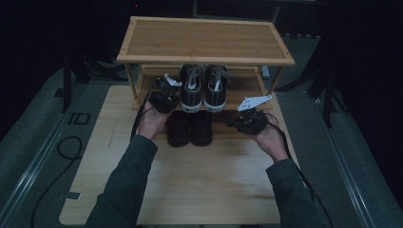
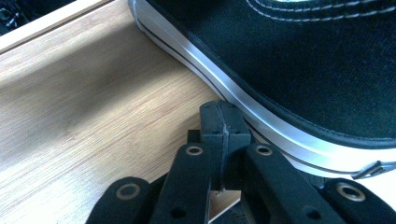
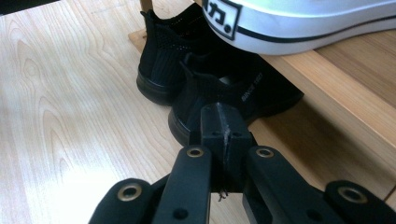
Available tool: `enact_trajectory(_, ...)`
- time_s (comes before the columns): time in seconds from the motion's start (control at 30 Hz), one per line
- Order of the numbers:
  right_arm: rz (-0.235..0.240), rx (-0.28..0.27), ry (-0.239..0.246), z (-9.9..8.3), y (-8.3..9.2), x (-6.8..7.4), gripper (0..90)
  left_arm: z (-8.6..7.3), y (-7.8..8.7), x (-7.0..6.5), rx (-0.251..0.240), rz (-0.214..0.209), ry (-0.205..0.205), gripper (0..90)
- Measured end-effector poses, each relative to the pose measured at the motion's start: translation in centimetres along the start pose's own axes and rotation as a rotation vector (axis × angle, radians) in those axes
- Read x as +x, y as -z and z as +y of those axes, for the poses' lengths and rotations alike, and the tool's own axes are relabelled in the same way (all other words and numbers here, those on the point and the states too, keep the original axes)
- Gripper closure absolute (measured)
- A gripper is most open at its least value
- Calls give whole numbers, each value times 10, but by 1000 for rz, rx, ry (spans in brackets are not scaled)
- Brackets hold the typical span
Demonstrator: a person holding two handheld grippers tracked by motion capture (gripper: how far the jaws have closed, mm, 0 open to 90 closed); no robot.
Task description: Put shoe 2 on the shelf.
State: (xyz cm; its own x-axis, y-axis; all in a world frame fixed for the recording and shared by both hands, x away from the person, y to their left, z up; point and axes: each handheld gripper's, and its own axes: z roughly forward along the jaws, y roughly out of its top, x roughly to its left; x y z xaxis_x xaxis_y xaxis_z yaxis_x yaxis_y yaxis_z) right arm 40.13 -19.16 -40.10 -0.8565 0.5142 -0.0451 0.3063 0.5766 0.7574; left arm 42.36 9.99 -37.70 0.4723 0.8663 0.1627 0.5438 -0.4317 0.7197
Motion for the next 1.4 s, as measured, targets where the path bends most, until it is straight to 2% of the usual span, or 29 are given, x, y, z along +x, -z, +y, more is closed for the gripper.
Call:
enact_trajectory(0.43,0,0,-5,-2,2,-2,900,1,0,-3,7,13,2,900)
enact_trajectory(0.53,1,1,-6,-3,1,-2,900,2,0,-6,-9,-11,8,900)
enact_trajectory(0.63,3,3,-6,-3,1,-2,900,4,0,-8,6,11,-14,900)
enact_trajectory(0.93,4,5,-9,-5,2,-2,900,3,-1,-5,-4,-7,-1,900)
enact_trajectory(1.4,7,14,-17,-10,3,-3,900,-1,5,7,-5,7,17,900)
